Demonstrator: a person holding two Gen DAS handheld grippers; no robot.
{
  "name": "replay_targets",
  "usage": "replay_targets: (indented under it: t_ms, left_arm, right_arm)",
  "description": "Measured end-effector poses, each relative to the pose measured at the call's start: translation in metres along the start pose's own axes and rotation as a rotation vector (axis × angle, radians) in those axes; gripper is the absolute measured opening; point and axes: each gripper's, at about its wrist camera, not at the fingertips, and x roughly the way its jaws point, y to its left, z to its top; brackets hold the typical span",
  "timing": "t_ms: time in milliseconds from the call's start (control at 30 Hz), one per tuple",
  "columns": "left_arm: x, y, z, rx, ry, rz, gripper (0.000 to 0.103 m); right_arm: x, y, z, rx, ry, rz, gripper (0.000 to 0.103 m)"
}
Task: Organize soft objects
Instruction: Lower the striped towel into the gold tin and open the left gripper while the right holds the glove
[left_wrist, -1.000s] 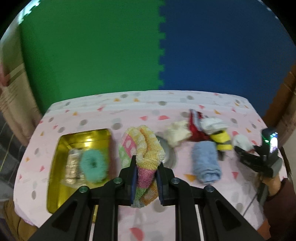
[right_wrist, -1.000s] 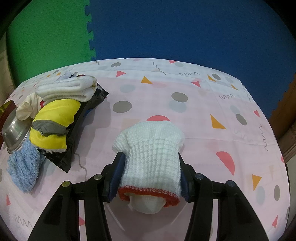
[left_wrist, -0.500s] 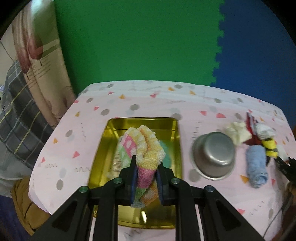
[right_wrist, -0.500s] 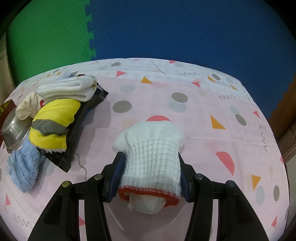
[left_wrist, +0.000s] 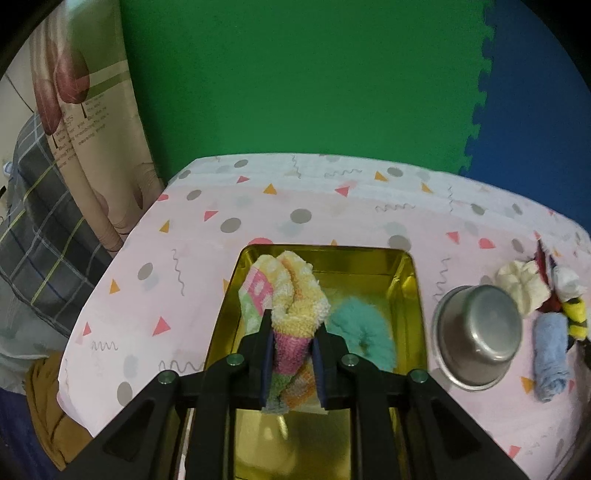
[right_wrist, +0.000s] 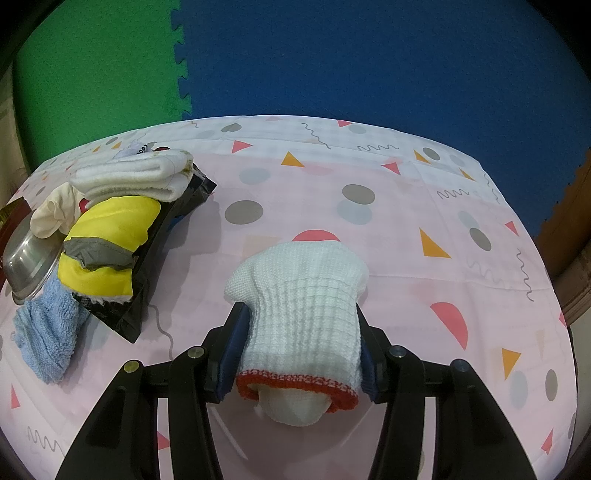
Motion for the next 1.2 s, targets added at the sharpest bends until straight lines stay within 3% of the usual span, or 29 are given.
replay_targets:
  t_ms: [300, 633, 800, 1200]
  left_arm:
    - [0.028, 0.008, -0.004, -0.004, 0.055, 0.024, 0.018]
    - [0.033, 0.005, -0.011, 0.014, 0.125, 0.029, 0.025]
    - [0.028, 0.008, -0.013, 0.002, 0.128, 0.045, 0.038]
    - [-0.014, 0.015, -0.039, -0.073, 0.061, 0.029, 0.039]
  right_arm:
    - [0.000, -0.001, 0.000, -0.002, 0.000, -0.002, 0.051]
    - [0.000, 0.000, 0.000, -0.003, 0.001, -0.005, 0.051]
    - [0.000, 0.000, 0.000, -0.004, 0.001, -0.006, 0.051]
    - [0.000, 0.000, 0.000, -0.004, 0.003, -0.009, 0.052]
